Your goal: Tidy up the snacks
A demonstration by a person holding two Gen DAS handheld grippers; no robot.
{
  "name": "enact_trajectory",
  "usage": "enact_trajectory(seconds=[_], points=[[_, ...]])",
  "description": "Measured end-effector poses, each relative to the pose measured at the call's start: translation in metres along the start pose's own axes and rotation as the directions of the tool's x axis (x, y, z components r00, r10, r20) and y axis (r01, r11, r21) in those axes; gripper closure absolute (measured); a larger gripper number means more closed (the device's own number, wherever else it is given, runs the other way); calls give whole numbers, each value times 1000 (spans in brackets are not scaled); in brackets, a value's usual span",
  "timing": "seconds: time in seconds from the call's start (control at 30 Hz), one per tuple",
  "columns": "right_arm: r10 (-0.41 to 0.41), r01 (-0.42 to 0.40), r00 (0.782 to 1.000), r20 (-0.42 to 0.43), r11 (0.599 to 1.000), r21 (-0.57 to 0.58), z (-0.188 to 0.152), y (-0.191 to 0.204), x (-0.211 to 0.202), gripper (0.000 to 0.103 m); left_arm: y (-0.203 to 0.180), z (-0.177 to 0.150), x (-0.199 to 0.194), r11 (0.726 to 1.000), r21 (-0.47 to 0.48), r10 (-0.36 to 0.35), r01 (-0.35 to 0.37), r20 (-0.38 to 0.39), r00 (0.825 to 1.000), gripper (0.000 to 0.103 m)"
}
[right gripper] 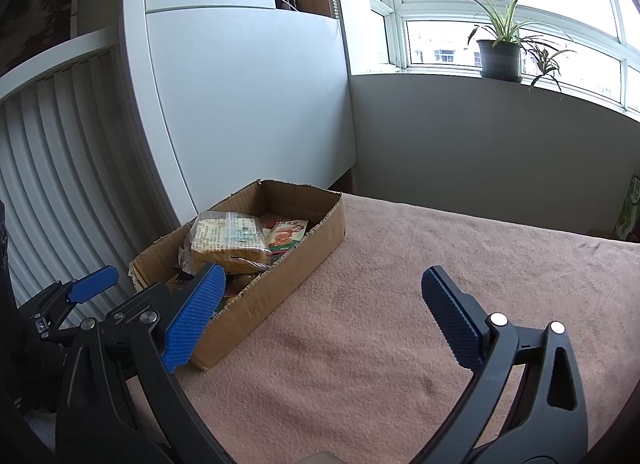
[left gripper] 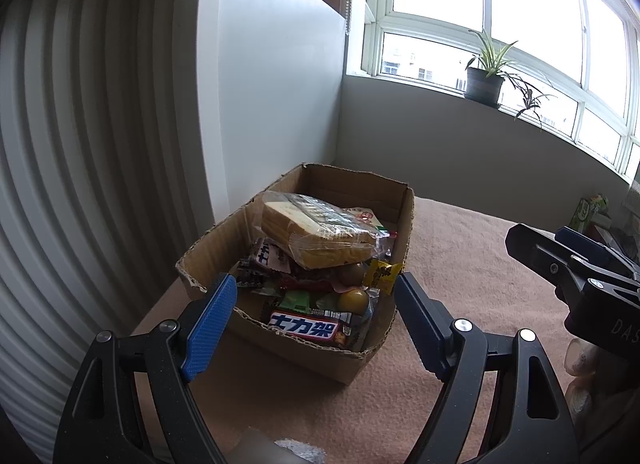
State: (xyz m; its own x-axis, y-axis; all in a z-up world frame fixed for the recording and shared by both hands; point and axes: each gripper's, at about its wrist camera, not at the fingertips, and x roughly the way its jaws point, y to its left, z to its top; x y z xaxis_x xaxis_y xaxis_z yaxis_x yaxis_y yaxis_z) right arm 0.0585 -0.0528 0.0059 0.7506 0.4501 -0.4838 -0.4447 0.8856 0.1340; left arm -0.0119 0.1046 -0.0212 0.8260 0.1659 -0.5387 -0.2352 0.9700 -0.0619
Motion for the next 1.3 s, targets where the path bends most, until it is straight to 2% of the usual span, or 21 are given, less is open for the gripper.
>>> enact_trajectory(seconds=[1.3], points=[[1, -1, 1000, -17, 1000, 1, -2, 3, 3, 2, -6, -2, -3, 1000, 11, 5, -5, 3, 1000, 22]])
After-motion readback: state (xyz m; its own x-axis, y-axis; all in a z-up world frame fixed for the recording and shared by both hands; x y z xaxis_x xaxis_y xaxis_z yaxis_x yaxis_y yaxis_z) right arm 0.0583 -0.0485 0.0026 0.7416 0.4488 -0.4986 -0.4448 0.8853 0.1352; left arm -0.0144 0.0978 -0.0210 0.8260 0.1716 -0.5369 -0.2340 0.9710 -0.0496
